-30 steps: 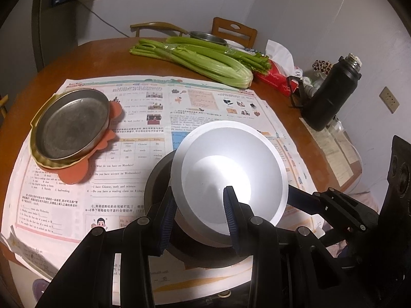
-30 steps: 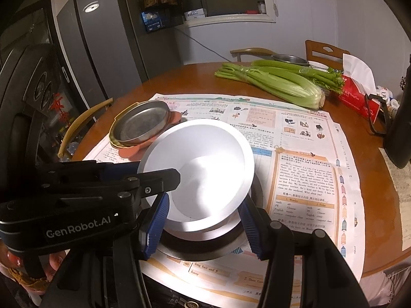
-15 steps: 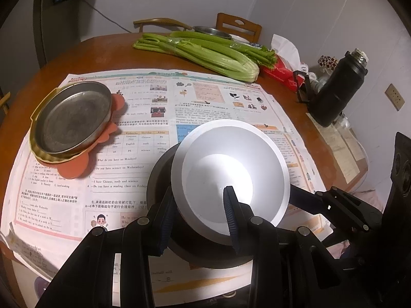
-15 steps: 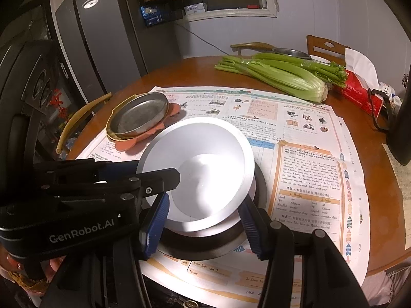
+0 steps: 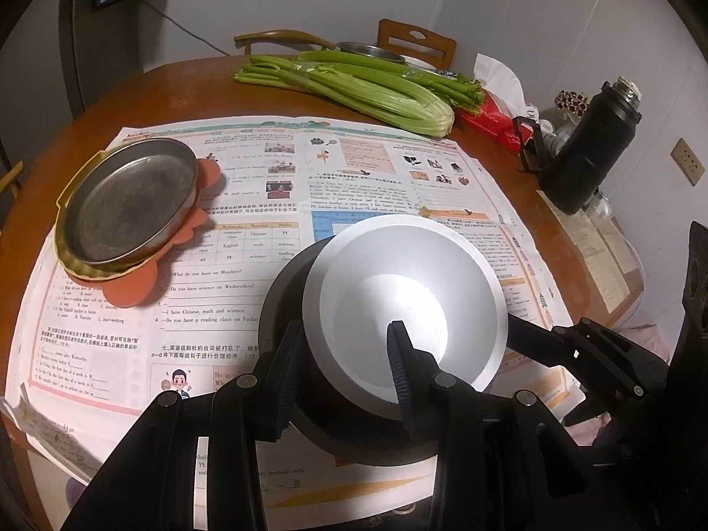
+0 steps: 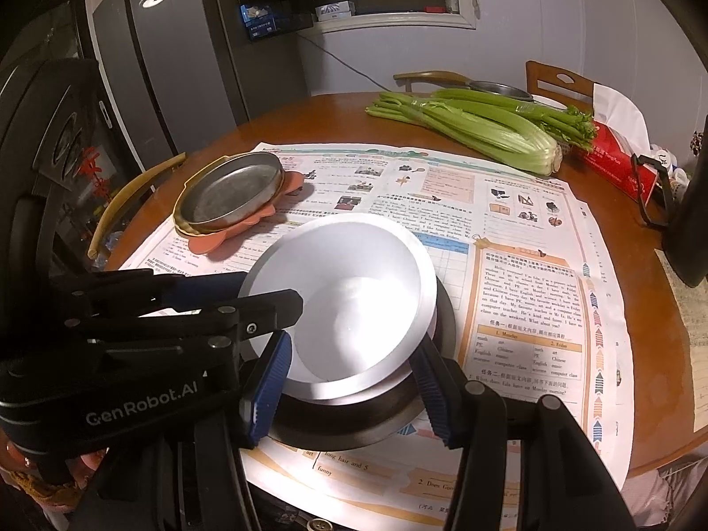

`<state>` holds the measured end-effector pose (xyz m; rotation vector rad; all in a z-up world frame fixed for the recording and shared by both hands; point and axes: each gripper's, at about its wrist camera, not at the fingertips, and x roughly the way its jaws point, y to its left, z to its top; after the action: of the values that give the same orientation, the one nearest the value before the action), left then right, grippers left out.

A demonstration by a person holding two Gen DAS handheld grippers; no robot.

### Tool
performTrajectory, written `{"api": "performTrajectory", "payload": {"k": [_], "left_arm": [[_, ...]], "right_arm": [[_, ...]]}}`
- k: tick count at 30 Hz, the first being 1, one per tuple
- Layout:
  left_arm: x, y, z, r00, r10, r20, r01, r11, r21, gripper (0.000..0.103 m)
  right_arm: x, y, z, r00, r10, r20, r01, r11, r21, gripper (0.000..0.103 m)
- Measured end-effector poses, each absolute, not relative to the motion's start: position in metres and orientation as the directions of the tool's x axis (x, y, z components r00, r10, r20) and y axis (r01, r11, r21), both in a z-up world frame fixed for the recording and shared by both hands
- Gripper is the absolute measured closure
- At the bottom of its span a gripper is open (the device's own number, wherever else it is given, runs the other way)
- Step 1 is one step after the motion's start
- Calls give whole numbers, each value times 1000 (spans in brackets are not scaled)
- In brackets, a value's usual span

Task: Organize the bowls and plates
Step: 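Press the white bowl into the steel bowl and open the left tool, then grasp the rim of the steel bowl with the left tool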

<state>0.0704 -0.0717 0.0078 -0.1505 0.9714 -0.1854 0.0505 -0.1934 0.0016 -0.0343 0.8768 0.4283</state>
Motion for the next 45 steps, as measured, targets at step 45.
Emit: {"api": "performTrajectory", "payload": {"k": [45], "left_arm": [[60,-53,34,608,-234,-758,66,967,-245,48]], "right_arm": [[45,-215,26,637,352,-685,-336,928,164,47]]}}
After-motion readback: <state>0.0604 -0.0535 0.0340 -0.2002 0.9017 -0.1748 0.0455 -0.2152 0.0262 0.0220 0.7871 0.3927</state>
